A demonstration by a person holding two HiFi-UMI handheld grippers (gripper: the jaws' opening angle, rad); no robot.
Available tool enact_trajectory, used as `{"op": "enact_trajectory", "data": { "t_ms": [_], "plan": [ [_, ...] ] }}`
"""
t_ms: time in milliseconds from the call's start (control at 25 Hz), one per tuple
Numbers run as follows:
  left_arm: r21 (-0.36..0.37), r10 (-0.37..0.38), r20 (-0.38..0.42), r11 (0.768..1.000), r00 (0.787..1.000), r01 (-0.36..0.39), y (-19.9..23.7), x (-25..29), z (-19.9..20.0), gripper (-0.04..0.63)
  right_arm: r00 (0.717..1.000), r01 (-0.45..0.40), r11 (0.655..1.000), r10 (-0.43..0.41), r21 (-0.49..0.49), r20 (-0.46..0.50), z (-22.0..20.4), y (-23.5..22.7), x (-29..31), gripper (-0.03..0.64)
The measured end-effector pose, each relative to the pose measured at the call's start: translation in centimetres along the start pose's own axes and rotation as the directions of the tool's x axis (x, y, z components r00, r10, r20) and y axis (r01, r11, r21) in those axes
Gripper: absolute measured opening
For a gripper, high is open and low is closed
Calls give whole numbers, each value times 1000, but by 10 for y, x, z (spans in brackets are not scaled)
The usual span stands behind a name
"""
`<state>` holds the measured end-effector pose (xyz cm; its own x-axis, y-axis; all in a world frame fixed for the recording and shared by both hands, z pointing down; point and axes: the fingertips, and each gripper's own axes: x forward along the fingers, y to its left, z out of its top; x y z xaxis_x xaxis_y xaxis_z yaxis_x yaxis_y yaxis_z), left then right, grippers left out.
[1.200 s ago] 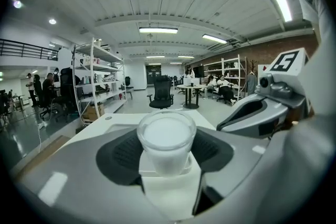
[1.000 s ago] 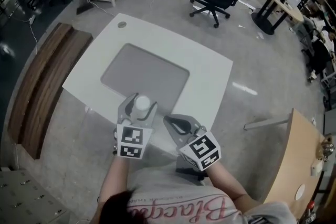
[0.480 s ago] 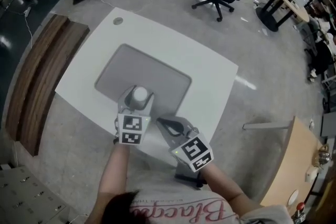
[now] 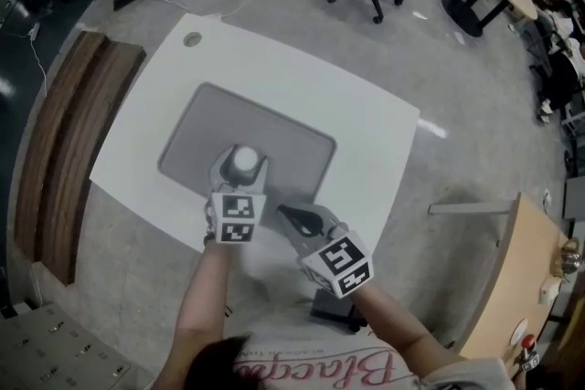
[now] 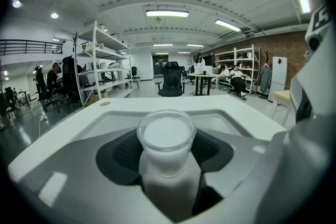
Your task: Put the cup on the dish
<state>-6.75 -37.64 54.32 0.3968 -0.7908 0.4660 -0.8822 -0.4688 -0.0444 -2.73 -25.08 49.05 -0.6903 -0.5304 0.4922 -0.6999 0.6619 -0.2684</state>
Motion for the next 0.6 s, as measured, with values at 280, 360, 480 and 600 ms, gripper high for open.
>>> {"op": "enact_trajectory", "data": {
  "t_ms": [280,360,480,600],
  "plan": [
    [14,4,-10,1000,1000,-4,5,10,1,265,1000,1,1000,-1,22,-17,-8,-2,7,2],
    [18,4,-11,1000,1000,-4,7,11,1,267,1000,1,1000,0,16,-16,-8,0,9,2],
    [18,17,-14,1000,1000,-17,8,10,-1,270,1000,-5,1000,5,11,-9,-8,4,8,2],
    [-49,-3,-12,999,1000,3,3,6,2,356,1000,-2,1000,3,19,-8,-9,3,2,2]
  ]
}}
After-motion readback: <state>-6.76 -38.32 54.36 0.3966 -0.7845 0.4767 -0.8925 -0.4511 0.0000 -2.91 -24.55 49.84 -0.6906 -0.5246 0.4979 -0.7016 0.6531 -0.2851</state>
